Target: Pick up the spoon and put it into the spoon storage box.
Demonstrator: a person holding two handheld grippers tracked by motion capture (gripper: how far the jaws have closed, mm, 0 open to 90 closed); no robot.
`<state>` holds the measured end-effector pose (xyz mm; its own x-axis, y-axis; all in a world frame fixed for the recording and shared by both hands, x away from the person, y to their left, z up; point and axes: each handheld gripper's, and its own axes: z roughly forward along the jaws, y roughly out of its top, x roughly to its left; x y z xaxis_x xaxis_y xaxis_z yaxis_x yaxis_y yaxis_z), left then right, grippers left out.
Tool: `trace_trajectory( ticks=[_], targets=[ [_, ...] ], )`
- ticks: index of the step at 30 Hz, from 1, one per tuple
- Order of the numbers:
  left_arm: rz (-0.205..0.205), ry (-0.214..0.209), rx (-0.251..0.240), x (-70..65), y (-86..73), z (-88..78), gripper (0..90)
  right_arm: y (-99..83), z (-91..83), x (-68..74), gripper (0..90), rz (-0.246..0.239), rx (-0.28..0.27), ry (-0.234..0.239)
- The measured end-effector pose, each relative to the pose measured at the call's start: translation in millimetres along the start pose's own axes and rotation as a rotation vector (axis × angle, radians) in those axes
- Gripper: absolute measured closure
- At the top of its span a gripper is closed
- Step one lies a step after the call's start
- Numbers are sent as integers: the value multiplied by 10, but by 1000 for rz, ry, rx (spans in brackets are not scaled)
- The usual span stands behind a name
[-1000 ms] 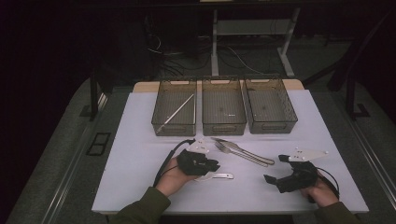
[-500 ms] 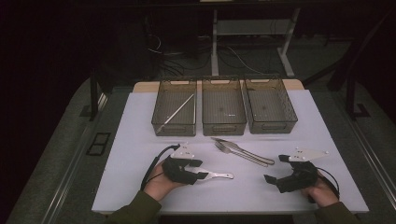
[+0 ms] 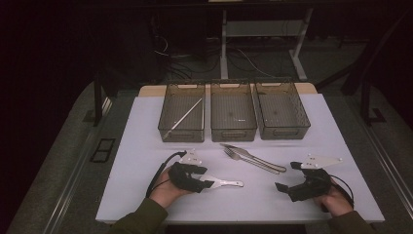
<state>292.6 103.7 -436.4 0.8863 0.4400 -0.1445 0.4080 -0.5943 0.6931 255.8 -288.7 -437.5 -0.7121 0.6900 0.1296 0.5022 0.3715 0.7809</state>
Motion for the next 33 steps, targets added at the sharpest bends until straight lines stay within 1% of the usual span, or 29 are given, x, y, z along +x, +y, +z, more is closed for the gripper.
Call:
trace_trajectory(
  ticks=[1,3,4,5,8,9,10,12,14,16,18,19,20,22,25,28,30,32,33],
  targets=[
    [9,-1,6,7,-1,9,431,0,0,-1,17,0,0,0],
    [7,2,21,6,-8,28,435,0,1,-1,16,0,0,-1],
    [17,-1,31,16,-9,35,438,0,1,-1,17,0,1,0],
    [8,0,34,9,-14,42,441,0,2,-1,16,0,1,0],
    [19,-4,51,8,-18,49,454,0,1,-3,16,1,1,-1],
    [18,-3,53,1,-21,53,458,0,2,-3,16,1,2,-1],
    [34,-2,59,7,-20,57,463,0,2,-3,17,1,2,-1],
    [31,3,63,-14,-23,55,477,0,1,-3,16,1,1,0],
    [52,-6,71,-11,-20,48,520,0,2,-3,16,1,2,-1],
    [54,-14,72,-23,-18,48,546,0,1,-3,16,1,1,-1],
    [57,-32,78,-35,-16,49,592,0,1,-2,16,0,1,0],
    [66,-39,80,-34,-13,50,609,0,1,-2,17,0,2,-1],
    [61,-52,84,-42,-13,50,630,0,2,-2,16,0,2,-1],
    [84,-67,90,-45,-8,54,666,0,2,-3,16,0,2,-1],
    [79,-66,98,-67,2,49,697,0,3,-2,17,0,2,-2],
    [86,-75,99,-65,9,19,765,-1,4,-3,17,-1,2,-2],
    [92,-73,98,-80,16,15,789,-1,4,-3,16,-2,2,-2],
    [108,-69,105,-95,31,13,800,-1,4,-3,16,-2,2,-2],
    [125,-67,110,-99,39,10,804,-1,4,-3,16,-2,3,-2]
  ],
)
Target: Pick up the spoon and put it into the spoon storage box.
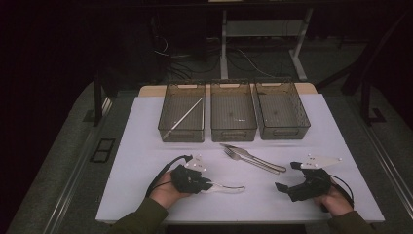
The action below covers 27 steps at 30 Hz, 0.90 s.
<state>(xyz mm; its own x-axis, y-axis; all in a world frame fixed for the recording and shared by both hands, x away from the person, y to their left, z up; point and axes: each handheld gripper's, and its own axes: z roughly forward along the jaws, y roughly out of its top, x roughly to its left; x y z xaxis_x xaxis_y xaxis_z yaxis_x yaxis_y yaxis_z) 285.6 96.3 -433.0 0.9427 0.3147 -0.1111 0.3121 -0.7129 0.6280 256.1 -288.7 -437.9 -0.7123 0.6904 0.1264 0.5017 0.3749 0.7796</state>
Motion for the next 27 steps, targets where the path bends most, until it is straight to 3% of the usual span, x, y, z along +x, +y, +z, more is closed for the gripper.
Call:
trace_trajectory(
  ticks=[13,21,27],
  targets=[
    [31,28,9,-57,42,-14,813,1,-4,1,16,1,-1,1],
    [38,40,-28,-89,78,-70,814,2,-5,3,16,-2,0,2],
    [43,71,-76,-82,100,-156,813,2,-2,3,16,-3,0,0]
  ],
)
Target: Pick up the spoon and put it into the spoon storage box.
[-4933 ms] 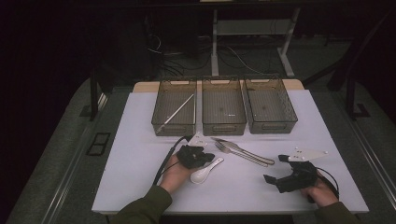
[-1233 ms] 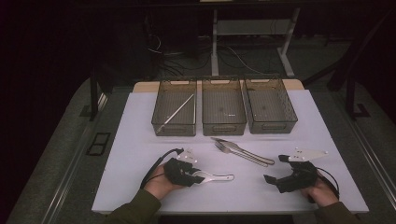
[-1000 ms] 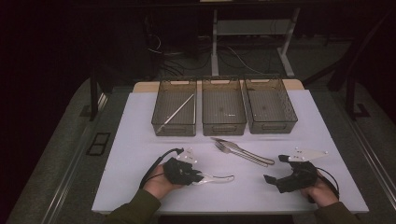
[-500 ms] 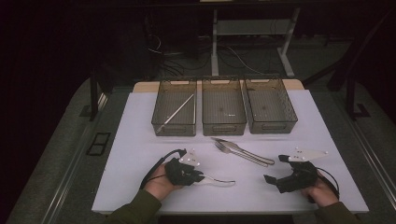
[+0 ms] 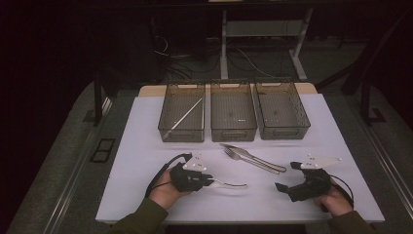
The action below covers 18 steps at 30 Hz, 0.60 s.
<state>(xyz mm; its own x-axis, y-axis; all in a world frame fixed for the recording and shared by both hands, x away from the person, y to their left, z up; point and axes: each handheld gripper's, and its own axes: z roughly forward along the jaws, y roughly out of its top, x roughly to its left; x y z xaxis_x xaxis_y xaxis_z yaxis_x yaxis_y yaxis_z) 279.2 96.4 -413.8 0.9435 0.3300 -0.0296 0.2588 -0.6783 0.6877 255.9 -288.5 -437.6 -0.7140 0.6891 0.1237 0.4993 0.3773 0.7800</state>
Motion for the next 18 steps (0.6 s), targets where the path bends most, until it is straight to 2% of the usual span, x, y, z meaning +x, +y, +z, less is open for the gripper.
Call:
trace_trajectory(
  ticks=[10,18],
  targets=[
    [17,59,-79,75,95,-84,813,0,9,2,17,1,3,-1],
    [11,54,-117,229,191,-53,813,1,12,2,16,2,0,-1]
  ],
)
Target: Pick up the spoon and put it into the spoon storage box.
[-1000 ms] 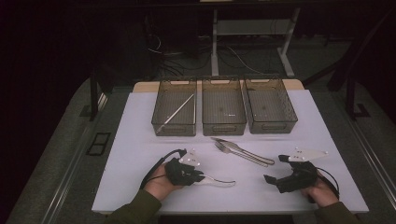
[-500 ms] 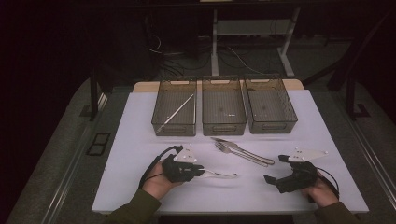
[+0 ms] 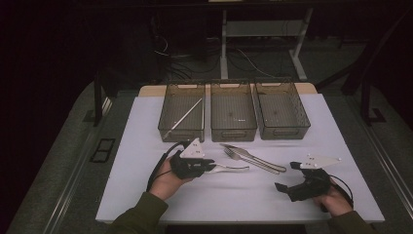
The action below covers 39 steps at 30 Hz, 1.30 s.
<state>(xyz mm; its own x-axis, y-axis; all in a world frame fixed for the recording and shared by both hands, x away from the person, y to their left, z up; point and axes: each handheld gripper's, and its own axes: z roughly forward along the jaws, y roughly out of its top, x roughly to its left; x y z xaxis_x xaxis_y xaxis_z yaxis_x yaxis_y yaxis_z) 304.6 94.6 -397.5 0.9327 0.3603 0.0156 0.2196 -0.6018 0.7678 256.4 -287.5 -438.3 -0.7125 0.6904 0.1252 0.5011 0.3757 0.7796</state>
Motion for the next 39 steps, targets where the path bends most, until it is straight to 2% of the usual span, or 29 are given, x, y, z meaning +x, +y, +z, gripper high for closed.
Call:
trace_trajectory(
  ticks=[11,20,25,27,35,39],
  targets=[
    [5,-2,-31,188,171,48,813,16,32,15,17,6,-33,-6],
    [19,-14,-42,315,305,83,813,31,84,-29,16,23,-34,-16],
    [35,-7,-44,389,449,104,813,30,75,-29,16,12,-37,-13],
    [42,-2,-51,430,526,108,813,30,68,-17,17,22,-35,-11],
    [89,23,-54,612,808,120,813,26,56,-20,17,17,-38,-10],
    [93,38,-62,715,899,153,813,25,58,-21,16,14,-34,-9]
  ],
)
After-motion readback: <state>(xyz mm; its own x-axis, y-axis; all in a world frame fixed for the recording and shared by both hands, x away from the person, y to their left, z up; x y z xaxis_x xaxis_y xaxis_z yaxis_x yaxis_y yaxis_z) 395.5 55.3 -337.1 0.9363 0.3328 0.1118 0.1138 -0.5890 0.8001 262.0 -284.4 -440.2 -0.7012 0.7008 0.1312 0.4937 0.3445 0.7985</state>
